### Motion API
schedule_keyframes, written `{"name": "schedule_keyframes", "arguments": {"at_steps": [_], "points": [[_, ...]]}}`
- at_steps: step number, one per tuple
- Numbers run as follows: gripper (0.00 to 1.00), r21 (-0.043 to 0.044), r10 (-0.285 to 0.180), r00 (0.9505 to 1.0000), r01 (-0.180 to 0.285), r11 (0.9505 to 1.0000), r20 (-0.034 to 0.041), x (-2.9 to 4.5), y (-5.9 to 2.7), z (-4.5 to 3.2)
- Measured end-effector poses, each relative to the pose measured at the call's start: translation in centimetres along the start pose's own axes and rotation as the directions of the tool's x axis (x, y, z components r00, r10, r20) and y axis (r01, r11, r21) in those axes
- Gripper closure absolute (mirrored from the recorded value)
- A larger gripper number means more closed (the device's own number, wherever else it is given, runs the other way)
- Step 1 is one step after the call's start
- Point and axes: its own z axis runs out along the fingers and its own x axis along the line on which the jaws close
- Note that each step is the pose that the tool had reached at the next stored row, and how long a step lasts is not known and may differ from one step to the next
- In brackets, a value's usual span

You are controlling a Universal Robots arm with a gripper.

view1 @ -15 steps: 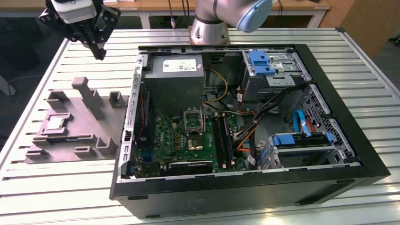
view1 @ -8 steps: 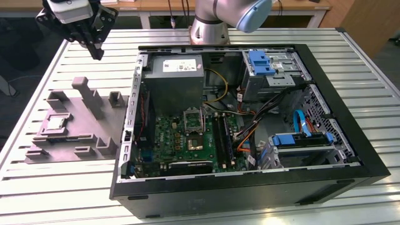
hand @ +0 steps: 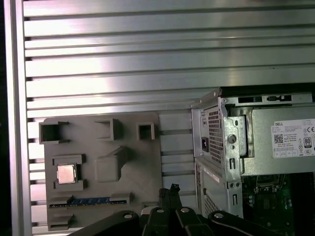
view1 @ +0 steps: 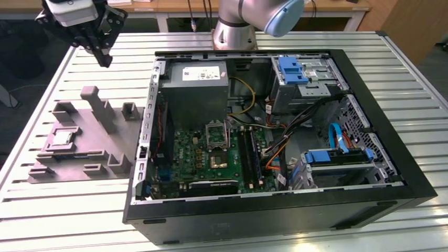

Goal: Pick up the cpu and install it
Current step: 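Reach for the cpu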

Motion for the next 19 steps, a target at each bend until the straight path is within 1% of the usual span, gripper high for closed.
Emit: {"name": "schedule_keyframes", "arguments": {"at_steps": [14,15,19], "points": [[0.89,0.0000,0.000,1.0000,0.000,1.0000,0.0000,0.30,-0.02,0.02],[0.89,0.0000,0.000,1.0000,0.000,1.0000,0.0000,0.43,-0.04,0.03],[0.89,-0.0001,0.000,1.0000,0.000,1.0000,0.0001,0.51,-0.04,0.04]]}}
